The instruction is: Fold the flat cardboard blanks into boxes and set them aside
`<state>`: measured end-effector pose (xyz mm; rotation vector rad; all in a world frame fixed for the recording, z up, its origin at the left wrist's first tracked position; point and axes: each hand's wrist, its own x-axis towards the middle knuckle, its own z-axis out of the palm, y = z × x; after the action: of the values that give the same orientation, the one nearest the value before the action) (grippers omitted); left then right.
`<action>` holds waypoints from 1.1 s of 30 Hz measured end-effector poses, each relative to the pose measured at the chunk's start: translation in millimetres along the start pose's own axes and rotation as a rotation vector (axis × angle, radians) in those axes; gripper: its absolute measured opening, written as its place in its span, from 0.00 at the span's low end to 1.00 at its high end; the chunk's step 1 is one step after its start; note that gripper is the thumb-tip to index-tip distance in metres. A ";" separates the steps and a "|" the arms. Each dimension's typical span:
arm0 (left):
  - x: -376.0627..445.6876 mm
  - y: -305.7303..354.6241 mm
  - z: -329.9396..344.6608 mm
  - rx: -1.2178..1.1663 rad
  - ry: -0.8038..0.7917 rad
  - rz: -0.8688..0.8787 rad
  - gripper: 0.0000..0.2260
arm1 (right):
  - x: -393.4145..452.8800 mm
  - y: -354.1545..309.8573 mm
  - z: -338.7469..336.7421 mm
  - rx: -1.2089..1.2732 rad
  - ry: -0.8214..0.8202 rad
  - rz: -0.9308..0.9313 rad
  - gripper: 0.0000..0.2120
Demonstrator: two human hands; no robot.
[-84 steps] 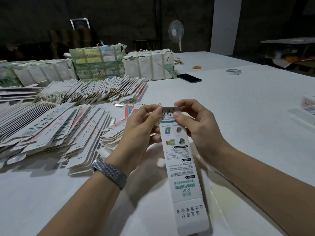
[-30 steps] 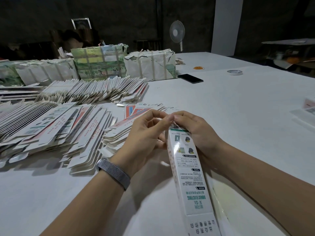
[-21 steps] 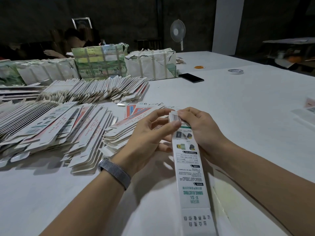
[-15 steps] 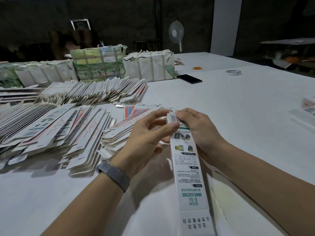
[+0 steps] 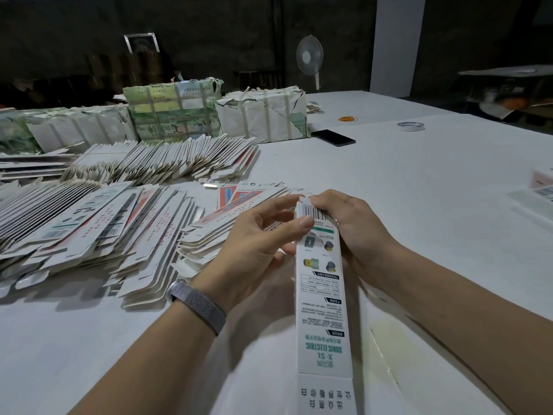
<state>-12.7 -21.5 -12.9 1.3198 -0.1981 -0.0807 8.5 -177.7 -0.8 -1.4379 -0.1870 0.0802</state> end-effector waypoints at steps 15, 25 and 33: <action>-5.2 5.0 5.6 0.021 -0.025 -0.055 0.19 | 5.1 -0.2 -5.9 0.037 -0.018 -0.039 0.13; -4.1 6.1 5.4 0.047 0.007 -0.008 0.19 | 2.7 3.9 -0.7 0.103 -0.034 -0.050 0.11; -2.2 4.8 1.9 0.041 0.000 0.019 0.17 | 2.6 9.8 3.5 0.143 0.007 -0.112 0.07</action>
<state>-15.4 -21.8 -8.1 1.3581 -0.2134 -0.0612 11.0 -172.6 -9.9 -1.2822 -0.2512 -0.0035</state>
